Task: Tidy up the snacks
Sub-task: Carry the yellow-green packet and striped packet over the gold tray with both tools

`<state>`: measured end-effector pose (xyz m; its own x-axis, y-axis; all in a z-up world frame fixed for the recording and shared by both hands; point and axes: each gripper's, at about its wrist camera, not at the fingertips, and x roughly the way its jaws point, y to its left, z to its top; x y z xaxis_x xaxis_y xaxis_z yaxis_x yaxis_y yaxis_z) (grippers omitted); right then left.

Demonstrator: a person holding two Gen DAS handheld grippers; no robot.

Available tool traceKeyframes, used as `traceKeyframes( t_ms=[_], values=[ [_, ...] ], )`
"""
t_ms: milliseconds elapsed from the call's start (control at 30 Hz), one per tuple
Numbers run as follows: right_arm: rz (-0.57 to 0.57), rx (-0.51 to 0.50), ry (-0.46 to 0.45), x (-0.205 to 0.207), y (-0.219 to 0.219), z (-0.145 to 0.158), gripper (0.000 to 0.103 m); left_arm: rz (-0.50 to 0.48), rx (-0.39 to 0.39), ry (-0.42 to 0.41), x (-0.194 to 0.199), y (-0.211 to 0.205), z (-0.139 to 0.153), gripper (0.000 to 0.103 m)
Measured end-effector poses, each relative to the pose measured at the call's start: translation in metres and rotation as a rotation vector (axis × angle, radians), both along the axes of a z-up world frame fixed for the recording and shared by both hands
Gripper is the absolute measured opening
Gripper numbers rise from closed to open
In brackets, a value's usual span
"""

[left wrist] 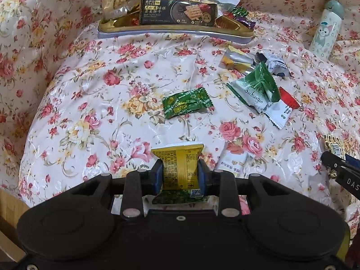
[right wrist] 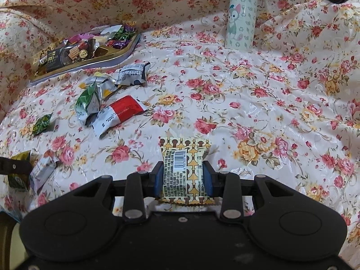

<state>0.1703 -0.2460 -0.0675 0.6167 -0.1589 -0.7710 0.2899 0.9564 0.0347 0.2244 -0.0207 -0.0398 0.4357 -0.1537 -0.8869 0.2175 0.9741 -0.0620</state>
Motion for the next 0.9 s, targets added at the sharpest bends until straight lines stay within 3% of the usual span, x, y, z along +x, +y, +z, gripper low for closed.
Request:
traceKeyframes(
  t_ms=[433,500,567,900],
  values=[
    [0.000,0.001,-0.005,0.004,0.002,-0.001,0.051,0.004,0.023,-0.041,-0.005,-0.005,-0.006,0.041],
    [0.001,-0.005,-0.004,0.005,0.003,-0.001,0.049,0.009,0.023,-0.042,-0.006,-0.005,-0.006,0.040],
    [0.003,-0.022,-0.005,0.005,0.003,-0.001,0.038,0.012,0.022,-0.041,-0.007,-0.005,-0.005,0.040],
    [-0.036,0.064,-0.045,-0.014,-0.006,0.011,0.036,0.021,0.006,-0.070,-0.023,-0.002,0.013,0.040]
  ],
)
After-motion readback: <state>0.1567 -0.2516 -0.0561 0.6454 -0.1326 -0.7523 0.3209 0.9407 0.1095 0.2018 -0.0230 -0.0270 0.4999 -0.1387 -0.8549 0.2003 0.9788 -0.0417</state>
